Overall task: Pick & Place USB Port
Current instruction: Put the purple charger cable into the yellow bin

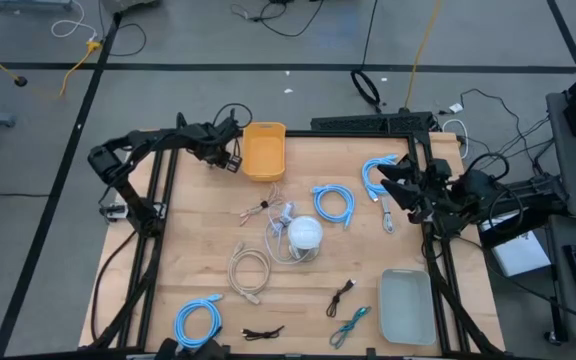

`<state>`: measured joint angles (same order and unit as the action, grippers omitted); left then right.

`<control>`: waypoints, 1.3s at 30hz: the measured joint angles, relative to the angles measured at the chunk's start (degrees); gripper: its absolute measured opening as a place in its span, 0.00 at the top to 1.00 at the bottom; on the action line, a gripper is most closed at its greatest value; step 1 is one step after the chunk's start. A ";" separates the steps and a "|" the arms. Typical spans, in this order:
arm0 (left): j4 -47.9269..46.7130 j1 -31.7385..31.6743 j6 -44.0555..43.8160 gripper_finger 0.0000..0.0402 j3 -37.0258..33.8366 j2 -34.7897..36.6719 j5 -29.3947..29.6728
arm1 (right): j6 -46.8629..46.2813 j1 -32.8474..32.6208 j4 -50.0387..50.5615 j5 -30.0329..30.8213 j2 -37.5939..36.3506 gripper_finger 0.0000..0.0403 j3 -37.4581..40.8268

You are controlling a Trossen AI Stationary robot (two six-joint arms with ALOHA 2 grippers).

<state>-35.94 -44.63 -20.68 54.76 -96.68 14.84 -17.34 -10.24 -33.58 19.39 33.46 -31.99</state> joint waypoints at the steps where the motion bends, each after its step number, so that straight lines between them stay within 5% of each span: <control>1: -0.01 -0.37 0.02 0.68 0.01 -0.35 0.03 | -0.01 0.00 -0.28 -0.03 0.01 0.45 0.00; 8: 0.39 -1.91 0.52 0.67 -0.02 -1.73 0.33 | -0.39 0.00 -1.81 -0.10 -0.01 0.45 -0.02; 15: 0.03 -3.23 -0.70 0.95 -0.02 -1.70 -0.82 | -1.03 0.00 -2.75 -0.17 -0.01 0.45 -0.02; 18: -2.91 -3.42 -3.90 0.98 -0.02 -0.80 -2.36 | -0.73 0.00 -2.75 -0.19 -0.02 0.45 -0.02; 26: -7.55 -0.54 -13.16 0.99 0.19 20.44 -5.03 | 3.17 0.00 3.22 -0.08 0.31 0.45 -0.07; 32: 9.67 2.51 -23.91 0.99 0.31 30.55 -12.28 | 4.11 0.00 9.43 3.19 2.48 0.45 -0.07; 39: 23.91 10.74 -28.92 1.00 0.24 17.22 -14.92 | 6.45 0.65 10.04 6.32 6.18 0.45 -0.07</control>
<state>-12.03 -33.89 -49.61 54.99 -79.46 -0.08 -10.89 -9.59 -23.54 25.71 39.64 -32.05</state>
